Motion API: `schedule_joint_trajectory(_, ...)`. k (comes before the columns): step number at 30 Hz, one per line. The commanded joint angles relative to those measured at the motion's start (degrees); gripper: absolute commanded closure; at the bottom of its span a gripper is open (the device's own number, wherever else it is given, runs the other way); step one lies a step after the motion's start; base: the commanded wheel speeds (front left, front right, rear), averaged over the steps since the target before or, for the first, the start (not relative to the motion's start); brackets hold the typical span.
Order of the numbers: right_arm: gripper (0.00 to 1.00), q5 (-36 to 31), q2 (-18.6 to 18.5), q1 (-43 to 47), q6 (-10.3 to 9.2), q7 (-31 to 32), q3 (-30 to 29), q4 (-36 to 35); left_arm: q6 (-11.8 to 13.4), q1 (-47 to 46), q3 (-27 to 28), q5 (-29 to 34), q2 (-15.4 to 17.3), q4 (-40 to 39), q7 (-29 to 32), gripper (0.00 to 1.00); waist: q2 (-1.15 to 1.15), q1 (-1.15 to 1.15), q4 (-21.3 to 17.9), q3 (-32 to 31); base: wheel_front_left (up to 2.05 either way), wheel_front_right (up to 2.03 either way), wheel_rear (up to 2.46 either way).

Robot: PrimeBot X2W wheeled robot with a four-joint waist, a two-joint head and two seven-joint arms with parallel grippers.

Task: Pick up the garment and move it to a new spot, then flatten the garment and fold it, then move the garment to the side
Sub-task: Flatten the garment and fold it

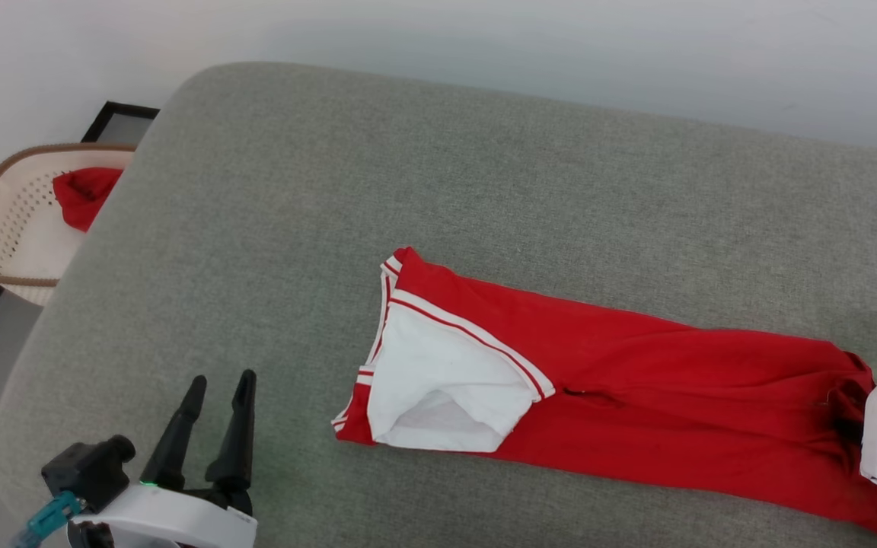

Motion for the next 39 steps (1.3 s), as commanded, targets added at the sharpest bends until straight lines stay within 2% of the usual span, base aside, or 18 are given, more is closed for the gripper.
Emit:
schedule_joint_trajectory(1,1.0,0.4,0.7,0.5,-0.09,-0.1,0.8,1.7,-0.4,-0.3,0.3,0.3,-0.2,0.2,-0.2,0.0,0.0,0.0,0.0,0.0,0.0,0.0,0.0)
schedule_joint_trajectory(15,1.0,1.5,-5.4,-1.9,-0.09,-3.2,-0.1,3.0,-0.9,1.4,1.5,1.3,-0.9,0.8,-0.2,0.0,0.0,0.0,-1.1,-2.0,0.0,0.0,0.0)
schedule_joint_trajectory(23,1.0,0.7,-9.6,-2.3,-0.09,-5.0,-3.3,7.7,-0.9,1.9,1.2,1.1,-0.2,0.9,-0.2,0.0,0.0,0.0,-2.1,-3.0,0.0,0.0,0.0)
schedule_joint_trajectory(31,1.0,0.2,-9.7,-2.4,-0.09,-6.0,-4.1,10.1,-1.0,3.2,1.0,0.3,0.6,0.8,-0.2,0.0,0.0,0.0,-3.7,-4.6,0.0,0.0,0.0)
schedule_joint_trajectory(39,1.0,2.6,-9.0,-0.1,-0.08,-3.7,-1.7,2.1,-1.0,4.5,1.5,0.2,1.1,0.9,-0.2,0.0,0.0,0.0,-5.8,-6.8,0.0,0.0,0.0)
